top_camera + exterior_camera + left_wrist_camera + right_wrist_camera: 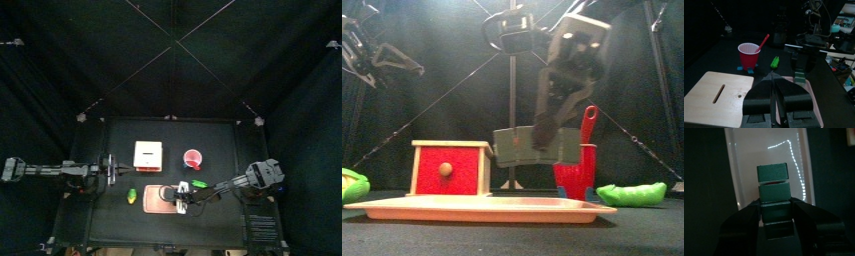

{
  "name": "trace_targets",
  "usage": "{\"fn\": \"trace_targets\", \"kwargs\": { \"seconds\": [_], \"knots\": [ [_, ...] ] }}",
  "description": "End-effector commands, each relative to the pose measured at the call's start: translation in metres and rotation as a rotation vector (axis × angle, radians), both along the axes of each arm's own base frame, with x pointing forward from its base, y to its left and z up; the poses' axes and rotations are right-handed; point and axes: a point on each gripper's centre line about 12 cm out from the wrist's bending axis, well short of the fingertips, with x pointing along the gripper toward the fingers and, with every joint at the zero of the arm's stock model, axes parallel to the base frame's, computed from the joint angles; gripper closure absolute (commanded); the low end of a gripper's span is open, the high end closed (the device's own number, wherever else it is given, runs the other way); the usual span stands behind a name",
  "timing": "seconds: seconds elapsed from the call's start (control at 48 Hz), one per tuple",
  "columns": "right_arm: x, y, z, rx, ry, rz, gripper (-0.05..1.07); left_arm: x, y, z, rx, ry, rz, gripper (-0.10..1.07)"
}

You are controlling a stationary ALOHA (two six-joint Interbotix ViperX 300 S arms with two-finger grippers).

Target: Put sushi roll below peas

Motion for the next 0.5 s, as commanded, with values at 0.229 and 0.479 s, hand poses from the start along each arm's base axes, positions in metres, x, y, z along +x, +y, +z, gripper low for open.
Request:
{"fn": "trace_targets", "kwargs": {
  "seconds": [0.229,0.479],
  "knots": [
    [-0.062,0.017,0.014,0.099,0.003,0.022,0.4,0.002,0.002,0.004,0.0,-0.015,0.01,0.56],
    [-0.095,0.016,-0.002,0.213,0.047,-0.038,0.4,0.001,0.003,0.003,-0.01,-0.012,0.015,0.56]
  ]
}}
